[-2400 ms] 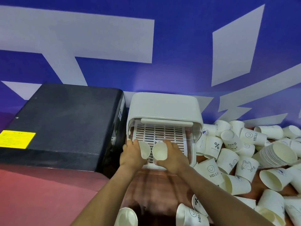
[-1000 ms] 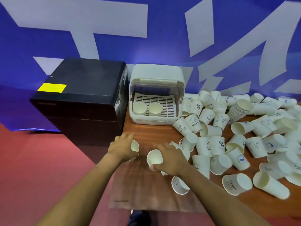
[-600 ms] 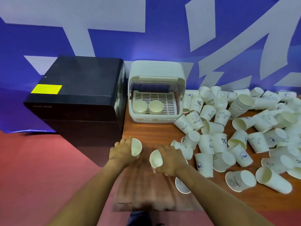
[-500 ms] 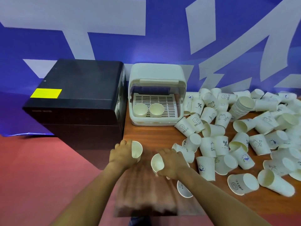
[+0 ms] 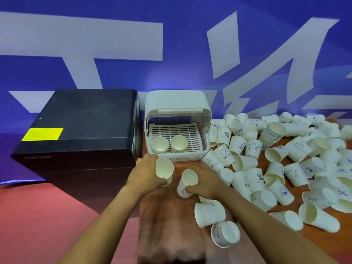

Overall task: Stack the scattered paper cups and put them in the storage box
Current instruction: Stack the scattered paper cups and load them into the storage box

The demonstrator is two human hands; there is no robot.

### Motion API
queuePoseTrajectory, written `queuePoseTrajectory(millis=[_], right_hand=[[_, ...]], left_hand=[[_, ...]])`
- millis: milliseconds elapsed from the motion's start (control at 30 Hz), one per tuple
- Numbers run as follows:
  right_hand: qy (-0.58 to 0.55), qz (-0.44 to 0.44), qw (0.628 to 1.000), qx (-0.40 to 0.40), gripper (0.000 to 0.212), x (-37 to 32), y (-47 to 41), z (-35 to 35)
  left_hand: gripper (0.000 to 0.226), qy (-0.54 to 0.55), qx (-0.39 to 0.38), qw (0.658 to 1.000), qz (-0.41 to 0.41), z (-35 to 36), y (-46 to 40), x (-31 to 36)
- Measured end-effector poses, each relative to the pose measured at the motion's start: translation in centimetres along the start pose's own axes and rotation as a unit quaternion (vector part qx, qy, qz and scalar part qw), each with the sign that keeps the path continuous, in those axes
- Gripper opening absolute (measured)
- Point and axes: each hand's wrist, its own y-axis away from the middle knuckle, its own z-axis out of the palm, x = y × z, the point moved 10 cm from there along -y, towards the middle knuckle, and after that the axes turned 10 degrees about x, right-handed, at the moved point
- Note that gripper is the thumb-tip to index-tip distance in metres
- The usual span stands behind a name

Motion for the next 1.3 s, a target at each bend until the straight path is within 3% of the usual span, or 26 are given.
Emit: queuePoseTrajectory(millis=[200, 467, 667, 1300], right_hand=[[0.022, 0.017, 0.999, 0.043, 0.078, -1.1, -1.9, -4.0], [0.002, 0.003, 0.991, 0.136, 0.073, -2.3, -6.0, -8.6], [0.037, -0.019, 0.986, 0.162, 0.071, -3.3, -8.3, -10.5], [0.116, -0.045, 0.99, 0.072, 0.074, -2.3, -14.5, -5.1]], left_hand=[[0.09, 0.017, 0.049, 0.998, 0.03, -3.5, -2.8, 1.7], [0.08, 0.03, 0.092, 0.995, 0.014, -6.2, -6.0, 2.3], [0.081, 0.036, 0.115, 0.992, -0.028, -7.7, -7.9, 1.0], [0.08, -0.021, 0.054, 0.998, -0.031, -0.2, -12.0, 0.4]])
